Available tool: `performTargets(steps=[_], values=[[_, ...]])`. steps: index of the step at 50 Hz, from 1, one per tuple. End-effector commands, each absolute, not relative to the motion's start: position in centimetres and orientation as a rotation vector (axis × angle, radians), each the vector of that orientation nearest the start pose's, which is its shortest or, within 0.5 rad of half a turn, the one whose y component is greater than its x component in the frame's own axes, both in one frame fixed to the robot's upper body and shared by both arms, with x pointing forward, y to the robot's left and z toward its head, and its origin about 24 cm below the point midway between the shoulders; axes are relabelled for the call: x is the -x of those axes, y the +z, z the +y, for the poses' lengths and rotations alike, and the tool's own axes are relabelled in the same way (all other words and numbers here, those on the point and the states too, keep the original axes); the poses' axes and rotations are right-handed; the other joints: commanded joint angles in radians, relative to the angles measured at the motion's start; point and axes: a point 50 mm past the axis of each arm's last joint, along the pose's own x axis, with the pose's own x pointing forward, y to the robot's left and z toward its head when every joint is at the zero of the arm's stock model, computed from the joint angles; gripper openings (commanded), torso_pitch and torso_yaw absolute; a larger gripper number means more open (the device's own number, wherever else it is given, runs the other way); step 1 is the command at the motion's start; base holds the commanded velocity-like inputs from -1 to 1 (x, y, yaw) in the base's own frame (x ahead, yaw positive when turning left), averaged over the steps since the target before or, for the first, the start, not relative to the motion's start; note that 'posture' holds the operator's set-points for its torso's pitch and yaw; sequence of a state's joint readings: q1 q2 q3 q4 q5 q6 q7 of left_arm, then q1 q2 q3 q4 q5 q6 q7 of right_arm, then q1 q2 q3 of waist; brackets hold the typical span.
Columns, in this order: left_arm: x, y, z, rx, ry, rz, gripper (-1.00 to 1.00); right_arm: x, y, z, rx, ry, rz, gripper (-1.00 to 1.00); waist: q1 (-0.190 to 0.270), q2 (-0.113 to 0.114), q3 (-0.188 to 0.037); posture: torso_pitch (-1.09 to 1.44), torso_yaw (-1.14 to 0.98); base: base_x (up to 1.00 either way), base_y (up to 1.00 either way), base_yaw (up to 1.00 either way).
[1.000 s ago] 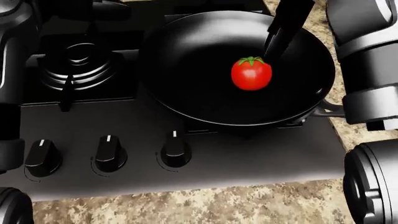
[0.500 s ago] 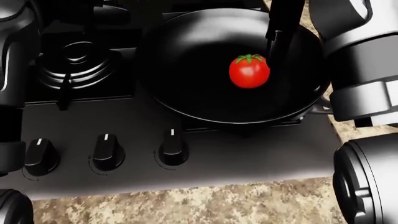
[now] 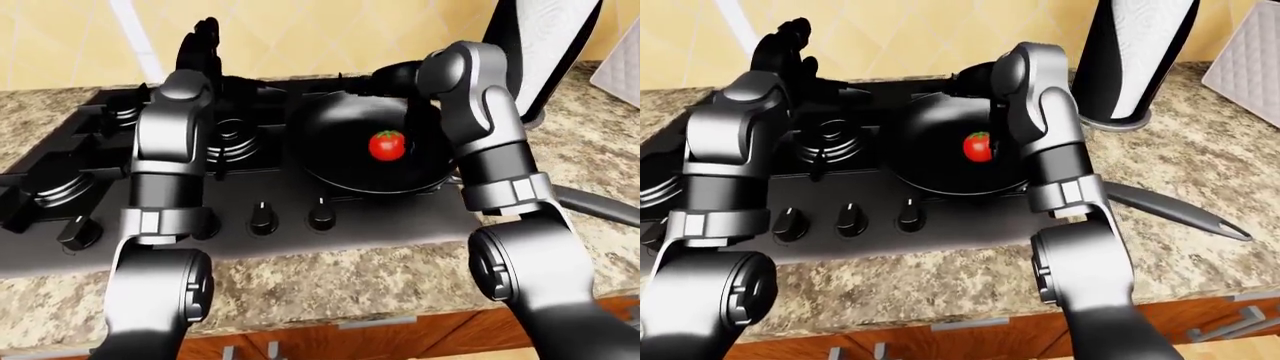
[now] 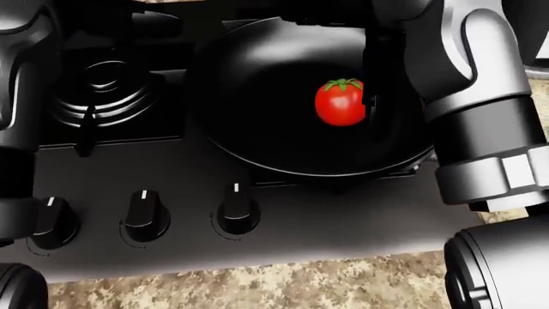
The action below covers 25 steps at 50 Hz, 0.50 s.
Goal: Pick the tomato from the pan and place it on the plate.
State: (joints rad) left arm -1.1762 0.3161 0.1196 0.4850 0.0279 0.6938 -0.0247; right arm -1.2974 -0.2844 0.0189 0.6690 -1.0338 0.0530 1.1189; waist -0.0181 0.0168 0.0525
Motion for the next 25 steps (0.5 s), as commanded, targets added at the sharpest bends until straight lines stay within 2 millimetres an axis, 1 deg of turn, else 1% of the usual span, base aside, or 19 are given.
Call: performTargets(steps=[1,11,20,25], values=[[-39.4,30.2,17.1,-0.208,0.077,-0.111,1.00,-39.0,30.9,-11.0,1.449,0.596,0.089,1.00,0.000,0.000,-0.036,0.00,0.00,0.00,0.00,0.00],[-39.3,30.3,17.1,-0.207,0.076,-0.113,1.00,-39.7,30.0,-10.6,1.462,0.570,0.084,1.00,-0.002,0.002,-0.037,0.00,0.00,0.00,0.00,0.00],[-39.4,30.3,16.8,-0.204,0.071,-0.111,1.00,-40.2,30.0,-10.4,1.396,0.523,0.078,1.00,0.000,0.002,-0.037,0.00,0.00,0.00,0.00,0.00],[-39.4,30.3,16.8,-0.202,0.070,-0.111,1.00,-40.4,29.0,-10.8,1.394,0.516,0.106,1.00,0.001,0.000,-0.037,0.00,0.00,0.00,0.00,0.00]])
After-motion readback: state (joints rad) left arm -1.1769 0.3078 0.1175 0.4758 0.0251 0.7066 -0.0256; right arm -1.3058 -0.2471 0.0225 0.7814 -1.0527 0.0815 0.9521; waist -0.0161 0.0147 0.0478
